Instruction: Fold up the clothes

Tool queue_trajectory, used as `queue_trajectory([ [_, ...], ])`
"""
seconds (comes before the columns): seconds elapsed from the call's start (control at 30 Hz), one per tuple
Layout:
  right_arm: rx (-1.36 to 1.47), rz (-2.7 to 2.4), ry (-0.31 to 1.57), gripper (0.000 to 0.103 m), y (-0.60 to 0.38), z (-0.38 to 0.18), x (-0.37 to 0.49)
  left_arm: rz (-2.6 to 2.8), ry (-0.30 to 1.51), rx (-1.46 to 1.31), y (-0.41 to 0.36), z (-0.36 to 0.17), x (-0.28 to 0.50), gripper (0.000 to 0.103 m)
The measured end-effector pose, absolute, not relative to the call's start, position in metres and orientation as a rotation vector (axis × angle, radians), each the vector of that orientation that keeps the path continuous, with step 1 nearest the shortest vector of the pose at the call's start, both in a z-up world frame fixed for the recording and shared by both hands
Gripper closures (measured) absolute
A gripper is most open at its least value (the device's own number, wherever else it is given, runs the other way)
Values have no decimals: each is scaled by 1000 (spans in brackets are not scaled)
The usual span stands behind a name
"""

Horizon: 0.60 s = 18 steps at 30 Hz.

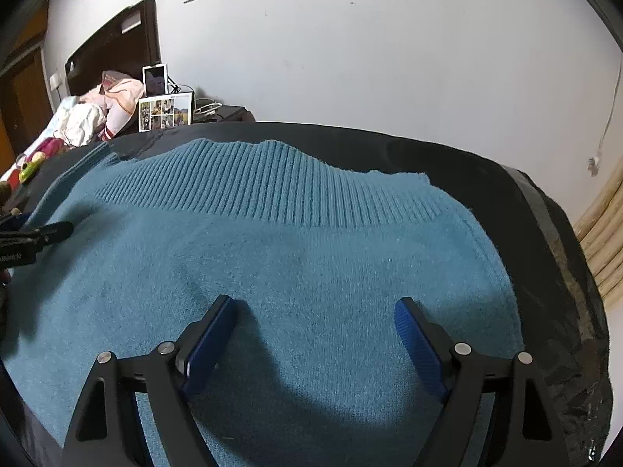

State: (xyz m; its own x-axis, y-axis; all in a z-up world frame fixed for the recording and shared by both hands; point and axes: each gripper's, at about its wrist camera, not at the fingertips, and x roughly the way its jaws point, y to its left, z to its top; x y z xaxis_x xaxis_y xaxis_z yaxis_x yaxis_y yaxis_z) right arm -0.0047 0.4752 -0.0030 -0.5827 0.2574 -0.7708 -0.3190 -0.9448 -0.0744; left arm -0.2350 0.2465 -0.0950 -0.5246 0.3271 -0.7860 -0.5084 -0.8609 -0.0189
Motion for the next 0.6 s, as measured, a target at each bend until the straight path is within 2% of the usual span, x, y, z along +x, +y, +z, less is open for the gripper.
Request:
queue_trajectory([
  [0.17,-1187,2538,103,12,476,-6,-3,2376,292,-1150,245,-95,-234,9],
  [0.6,-1166,2551,174,6,485,-9,0,2409,304,-1138,245,-98,-232,6],
])
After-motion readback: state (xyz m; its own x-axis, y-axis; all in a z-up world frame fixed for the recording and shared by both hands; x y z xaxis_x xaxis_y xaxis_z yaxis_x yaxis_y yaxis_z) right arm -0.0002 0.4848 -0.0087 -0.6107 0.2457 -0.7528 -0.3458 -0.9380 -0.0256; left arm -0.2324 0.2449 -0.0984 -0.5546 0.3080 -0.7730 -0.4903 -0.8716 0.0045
